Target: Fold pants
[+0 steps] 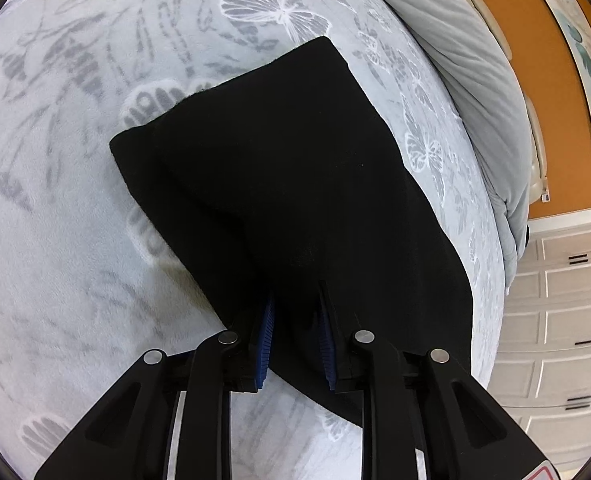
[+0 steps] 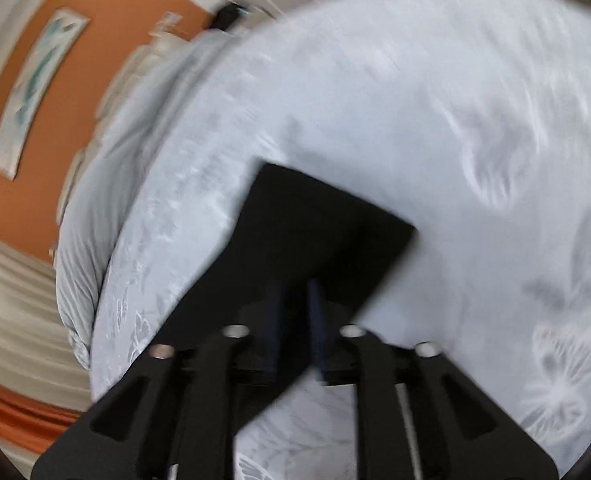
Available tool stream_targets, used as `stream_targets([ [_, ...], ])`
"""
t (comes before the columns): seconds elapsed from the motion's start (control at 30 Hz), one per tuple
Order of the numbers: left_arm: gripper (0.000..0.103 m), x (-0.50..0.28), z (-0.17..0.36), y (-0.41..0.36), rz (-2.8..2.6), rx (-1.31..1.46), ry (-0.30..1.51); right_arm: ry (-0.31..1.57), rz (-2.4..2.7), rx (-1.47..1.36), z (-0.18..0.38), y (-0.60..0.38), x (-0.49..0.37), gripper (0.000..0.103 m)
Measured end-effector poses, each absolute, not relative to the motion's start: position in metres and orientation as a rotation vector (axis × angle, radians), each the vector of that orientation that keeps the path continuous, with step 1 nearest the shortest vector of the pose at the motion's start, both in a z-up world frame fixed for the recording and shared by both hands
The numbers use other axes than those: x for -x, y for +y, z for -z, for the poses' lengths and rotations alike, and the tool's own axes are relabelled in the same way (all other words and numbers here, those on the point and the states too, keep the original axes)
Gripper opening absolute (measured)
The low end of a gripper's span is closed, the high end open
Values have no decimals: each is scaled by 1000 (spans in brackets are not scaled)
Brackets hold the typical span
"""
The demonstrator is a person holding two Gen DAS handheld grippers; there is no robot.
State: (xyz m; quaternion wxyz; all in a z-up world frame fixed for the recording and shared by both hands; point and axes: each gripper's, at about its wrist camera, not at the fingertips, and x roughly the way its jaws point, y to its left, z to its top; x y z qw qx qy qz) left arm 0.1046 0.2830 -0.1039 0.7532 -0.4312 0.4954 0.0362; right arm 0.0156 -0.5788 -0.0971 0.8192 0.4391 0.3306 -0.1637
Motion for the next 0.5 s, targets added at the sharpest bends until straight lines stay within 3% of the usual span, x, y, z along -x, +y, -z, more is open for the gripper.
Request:
stream_targets([
  [0.03, 23, -104, 104, 283, -78, 942, 1078, 704, 346, -900, 93, -573, -19, 50],
  [0.13, 24, -106, 101, 281, -80, 936, 1050, 732, 377, -874, 96, -563, -33, 50],
  [0.2, 9, -103, 89, 283, -100, 892, 977, 731, 416, -890, 96, -557, -34, 50],
  [0.23, 7, -102, 79, 284, -100, 863, 939, 713, 434, -904, 91, -557, -28, 50],
  [0.3, 11, -102, 63, 290, -67, 819, 884, 659, 462, -897, 77, -551, -17, 51],
  [0.33, 13, -104, 62, 293, -86, 789, 888, 646, 479, -868, 71, -547, -14, 58],
  [0.4, 17, -114, 78, 300, -143, 723, 963, 638, 523, -774, 59, -536, -12, 60],
  [0.5, 19, -109, 99, 315, -129, 871, 1006, 636, 515, -695, 44, -520, -9, 60],
])
